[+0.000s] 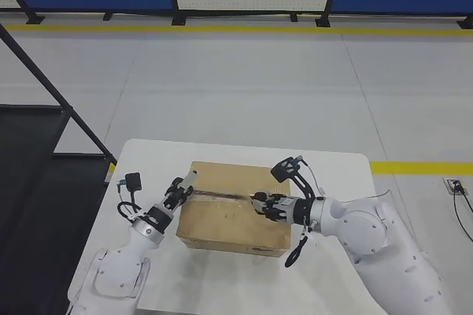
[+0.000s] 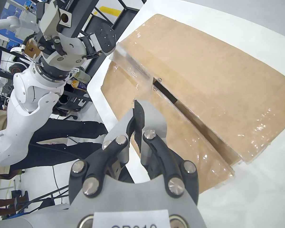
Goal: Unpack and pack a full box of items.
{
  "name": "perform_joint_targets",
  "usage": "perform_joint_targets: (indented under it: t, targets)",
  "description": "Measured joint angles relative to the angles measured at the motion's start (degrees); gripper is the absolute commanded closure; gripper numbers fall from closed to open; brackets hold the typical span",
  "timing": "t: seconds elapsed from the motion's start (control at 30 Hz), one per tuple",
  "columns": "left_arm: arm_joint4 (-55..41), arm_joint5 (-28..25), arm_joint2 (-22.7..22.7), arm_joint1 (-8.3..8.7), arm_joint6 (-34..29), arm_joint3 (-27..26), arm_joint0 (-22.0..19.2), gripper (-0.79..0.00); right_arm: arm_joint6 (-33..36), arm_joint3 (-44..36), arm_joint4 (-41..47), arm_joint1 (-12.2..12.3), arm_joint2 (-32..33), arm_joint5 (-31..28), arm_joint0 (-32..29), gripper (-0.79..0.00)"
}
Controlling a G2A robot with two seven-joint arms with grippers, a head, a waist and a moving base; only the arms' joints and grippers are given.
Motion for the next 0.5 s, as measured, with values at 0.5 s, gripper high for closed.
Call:
perform_joint_targets:
  t: [0.5]
  targets:
    - [-0.05,0.66,2.27,-0.18,0.01,4.37,-2.75,-0.785,0.10,1.59,-1.51,-0.07,-1.13,3.83,1.71,0.000]
